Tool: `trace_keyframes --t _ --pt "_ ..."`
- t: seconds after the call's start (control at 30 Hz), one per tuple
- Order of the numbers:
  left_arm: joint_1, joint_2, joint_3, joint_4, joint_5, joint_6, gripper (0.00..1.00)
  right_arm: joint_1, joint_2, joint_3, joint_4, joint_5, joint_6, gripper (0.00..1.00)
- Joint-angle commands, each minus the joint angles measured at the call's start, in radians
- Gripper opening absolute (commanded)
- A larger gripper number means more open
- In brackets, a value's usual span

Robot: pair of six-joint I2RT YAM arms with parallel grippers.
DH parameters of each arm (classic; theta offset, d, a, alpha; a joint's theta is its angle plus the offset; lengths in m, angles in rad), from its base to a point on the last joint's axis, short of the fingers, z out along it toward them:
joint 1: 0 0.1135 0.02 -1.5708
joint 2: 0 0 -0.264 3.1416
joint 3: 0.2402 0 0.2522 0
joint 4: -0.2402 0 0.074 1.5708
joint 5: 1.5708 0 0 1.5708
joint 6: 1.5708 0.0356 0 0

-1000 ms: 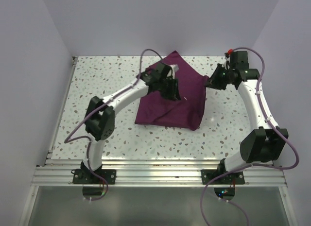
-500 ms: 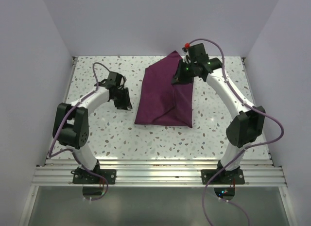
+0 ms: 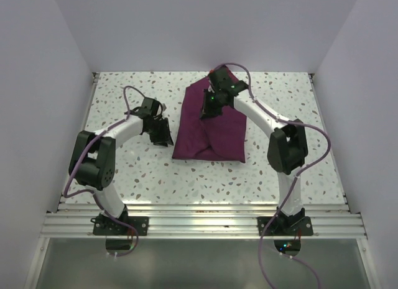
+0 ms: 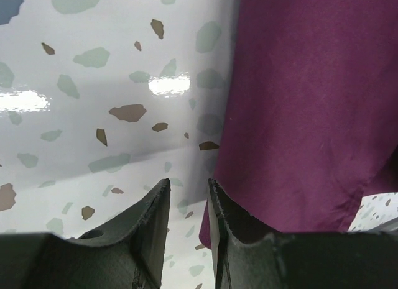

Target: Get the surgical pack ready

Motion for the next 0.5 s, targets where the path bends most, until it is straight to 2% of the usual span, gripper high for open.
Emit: trace_keyframes --t 0.0,0.27,0.3,0.33,0.37,0.4,0.47 --pt "-0.019 -0.014 0.005 0.048 0.025 -0.016 0.34 0.021 0.047 0.064 0.101 0.033 0.057 0.00" --pt "-0.026 -0.013 -0.004 0.053 0.033 -0.020 0.34 0.054 0.196 0.182 0.081 0.022 0.077 0.00" --pt "-0.026 -0.013 -0.001 0.047 0.033 -0.014 0.34 0.054 0.205 0.205 0.073 0.005 0.076 0.04" --pt "-0.026 -0.013 0.003 0.037 0.031 -0.010 0.34 0.056 0.211 0.216 0.066 0.002 0.076 0.16" --pt "-0.023 -0.013 0.020 0.028 0.019 -0.005 0.35 0.056 0.216 0.228 0.058 -0.001 0.071 0.22" --pt "-0.020 -0.014 0.029 0.002 0.013 0.010 0.35 0.054 0.226 0.264 0.029 -0.019 0.050 0.34" --pt "-0.005 -0.019 0.065 -0.024 -0.003 0.025 0.38 0.050 0.242 0.324 -0.031 -0.031 0.015 0.44"
